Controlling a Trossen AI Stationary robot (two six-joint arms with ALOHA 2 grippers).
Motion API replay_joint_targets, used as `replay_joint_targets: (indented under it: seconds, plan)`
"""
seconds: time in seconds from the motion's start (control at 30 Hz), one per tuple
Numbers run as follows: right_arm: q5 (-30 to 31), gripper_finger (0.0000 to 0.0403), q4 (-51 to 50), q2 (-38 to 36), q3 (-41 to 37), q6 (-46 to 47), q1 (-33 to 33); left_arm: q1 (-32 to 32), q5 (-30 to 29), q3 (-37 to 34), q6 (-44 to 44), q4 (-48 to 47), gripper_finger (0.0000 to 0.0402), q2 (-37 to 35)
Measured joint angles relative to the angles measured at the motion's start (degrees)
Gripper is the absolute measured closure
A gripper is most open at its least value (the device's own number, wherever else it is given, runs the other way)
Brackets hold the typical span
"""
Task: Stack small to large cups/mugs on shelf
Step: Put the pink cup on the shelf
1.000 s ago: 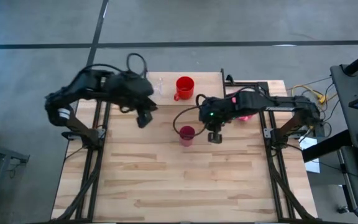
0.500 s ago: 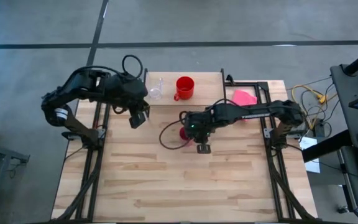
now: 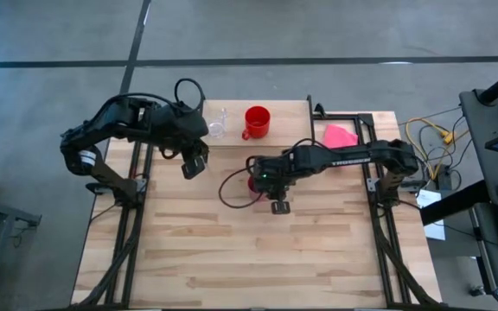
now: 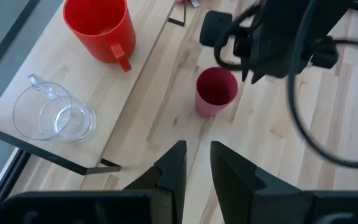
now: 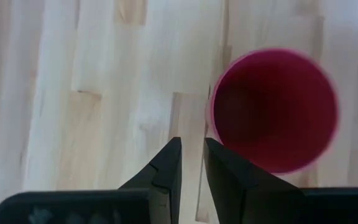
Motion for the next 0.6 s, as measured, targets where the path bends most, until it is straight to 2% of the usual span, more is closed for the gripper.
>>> replay_joint_targets:
  seconds: [0.17, 0.37, 0.6]
  plan:
    - [0.02, 0.0339, 2.7, -1.77, 0.06, -1.91, -0.02, 0.0, 0.0, 0.0, 0.01, 0.09, 0.0343, 0.01]
    - [0.02, 0.0339, 3.4, -0.62, -0.04, -8.52, -0.02, 0.0, 0.0, 0.0, -0.19, 0.11, 0.0343, 0.01]
    - [0.02, 0.0339, 3.64, 0.48, -0.28, -8.63, -0.45, 0.0, 0.0, 0.02, -0.32, 0.15, 0.0343, 0.01]
